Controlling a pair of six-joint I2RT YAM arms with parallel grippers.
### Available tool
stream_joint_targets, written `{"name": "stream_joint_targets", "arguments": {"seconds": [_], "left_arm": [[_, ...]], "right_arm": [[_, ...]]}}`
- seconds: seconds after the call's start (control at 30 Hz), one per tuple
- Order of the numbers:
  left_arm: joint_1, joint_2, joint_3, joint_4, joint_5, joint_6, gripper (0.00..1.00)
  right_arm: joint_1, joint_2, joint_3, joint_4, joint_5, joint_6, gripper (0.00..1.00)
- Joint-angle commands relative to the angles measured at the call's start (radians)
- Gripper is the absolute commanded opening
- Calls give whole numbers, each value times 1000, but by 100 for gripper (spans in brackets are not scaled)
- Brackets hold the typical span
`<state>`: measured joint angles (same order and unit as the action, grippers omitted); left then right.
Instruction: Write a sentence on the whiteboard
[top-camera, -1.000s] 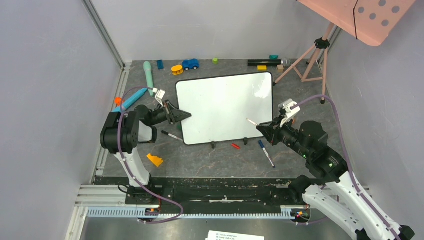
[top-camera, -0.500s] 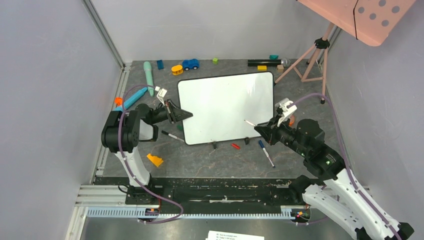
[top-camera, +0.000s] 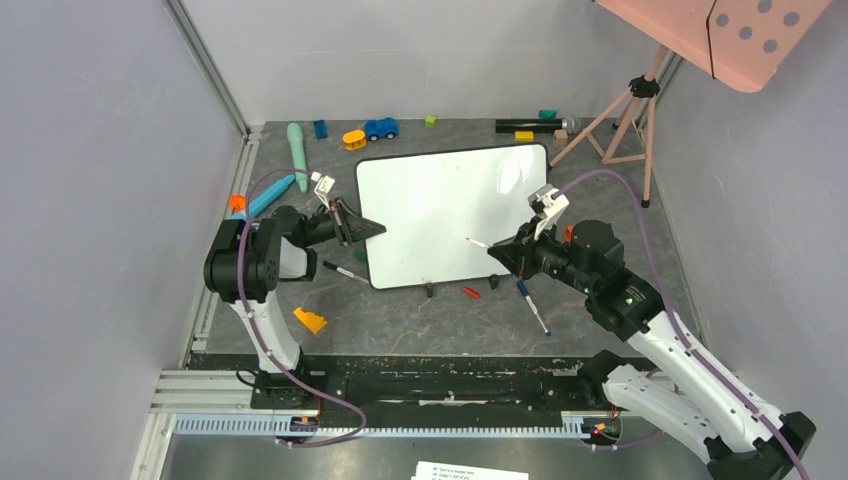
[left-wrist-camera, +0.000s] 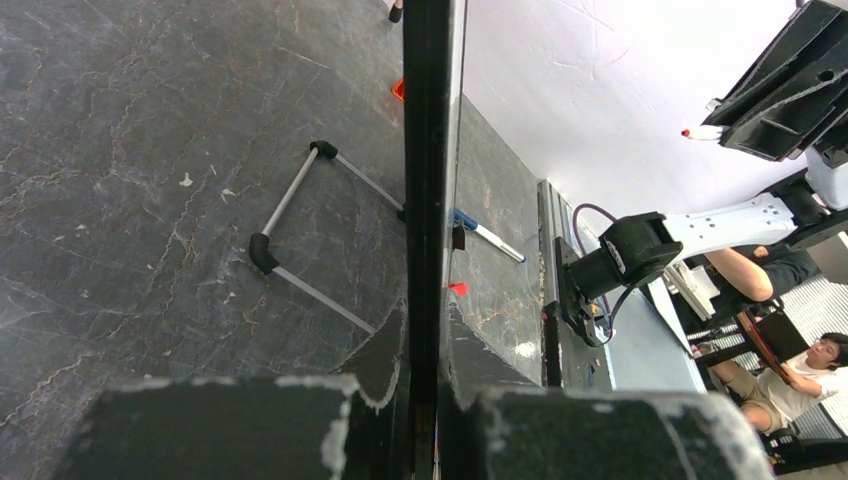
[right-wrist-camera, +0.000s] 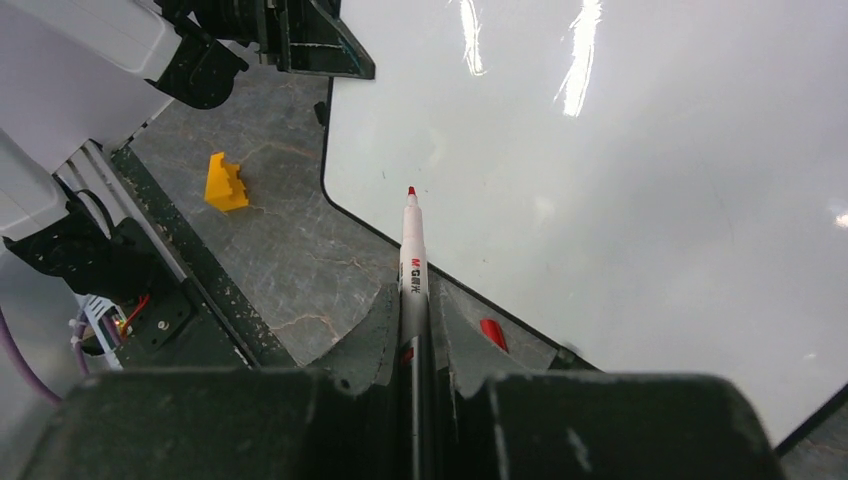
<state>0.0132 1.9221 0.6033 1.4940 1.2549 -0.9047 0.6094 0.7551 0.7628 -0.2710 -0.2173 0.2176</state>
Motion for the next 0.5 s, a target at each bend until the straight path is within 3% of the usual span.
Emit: {"name": "stream_joint_targets", "arguments": {"seconds": [0.0,0.2,0.47], "left_arm": [[-35,36,19,63,-26,58,2],[-39,55,35,63,-18,48,2],[-47,57,29,63,-36,65,2]], "right_arm": [[1,66,74,108,-69,66,0],[53,187,175,140,-19,150,0],[181,292,351,-2,323,209,0]]}}
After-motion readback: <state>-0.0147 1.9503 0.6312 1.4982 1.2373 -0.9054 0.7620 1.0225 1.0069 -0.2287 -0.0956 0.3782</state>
